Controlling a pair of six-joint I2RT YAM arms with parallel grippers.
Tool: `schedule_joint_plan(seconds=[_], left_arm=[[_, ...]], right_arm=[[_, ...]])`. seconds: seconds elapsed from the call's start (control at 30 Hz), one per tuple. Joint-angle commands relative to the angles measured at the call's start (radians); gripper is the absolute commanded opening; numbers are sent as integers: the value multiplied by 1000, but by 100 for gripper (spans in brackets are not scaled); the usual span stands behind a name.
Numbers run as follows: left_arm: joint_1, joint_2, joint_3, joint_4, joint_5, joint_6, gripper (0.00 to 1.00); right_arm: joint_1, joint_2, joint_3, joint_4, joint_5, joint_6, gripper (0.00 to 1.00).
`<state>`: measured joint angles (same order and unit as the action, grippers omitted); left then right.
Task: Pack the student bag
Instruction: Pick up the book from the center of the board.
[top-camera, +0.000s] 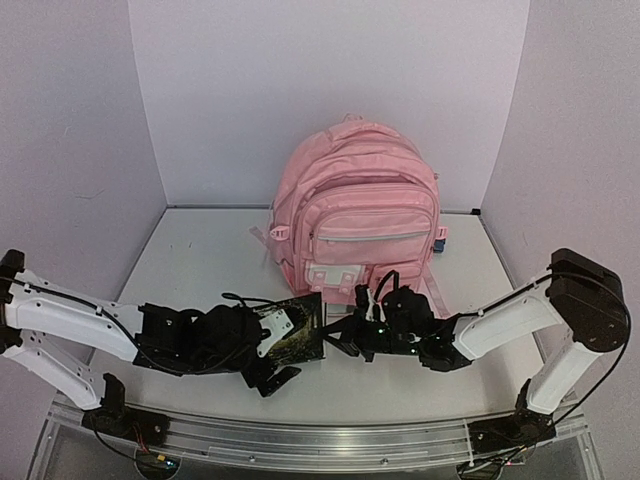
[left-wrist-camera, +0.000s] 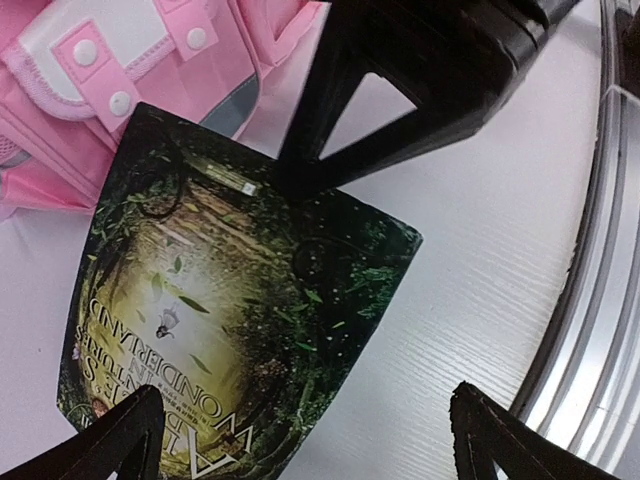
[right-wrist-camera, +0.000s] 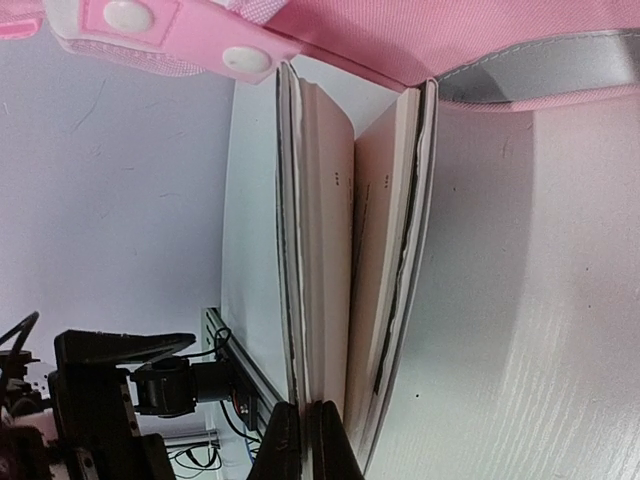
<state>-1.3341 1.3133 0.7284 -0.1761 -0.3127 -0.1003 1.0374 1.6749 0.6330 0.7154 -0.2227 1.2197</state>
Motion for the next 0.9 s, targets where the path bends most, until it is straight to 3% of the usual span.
schedule_joint_plan(seconds=[0.0, 0.27, 0.37, 0.6, 0.77, 0.87], left_arm=[[-67, 101, 4, 113, -223, 93, 100], [-118, 289, 37, 172, -451, 99, 100], [-119, 356, 74, 159, -591, 99, 93], [-119, 458, 118, 172, -733, 147, 39], [-119, 437, 125, 149, -736, 127, 16], [-119, 382, 123, 116, -681, 115, 4]], right_arm=[[2, -53, 68, 45, 11, 0, 0], [1, -79, 90, 5, 8, -3, 0], [2, -90, 91, -11, 9, -5, 0], [2, -106, 93, -29, 11, 2, 0], [1, -120, 71, -31, 23, 13, 1], [2, -175, 67, -71, 61, 0, 24]])
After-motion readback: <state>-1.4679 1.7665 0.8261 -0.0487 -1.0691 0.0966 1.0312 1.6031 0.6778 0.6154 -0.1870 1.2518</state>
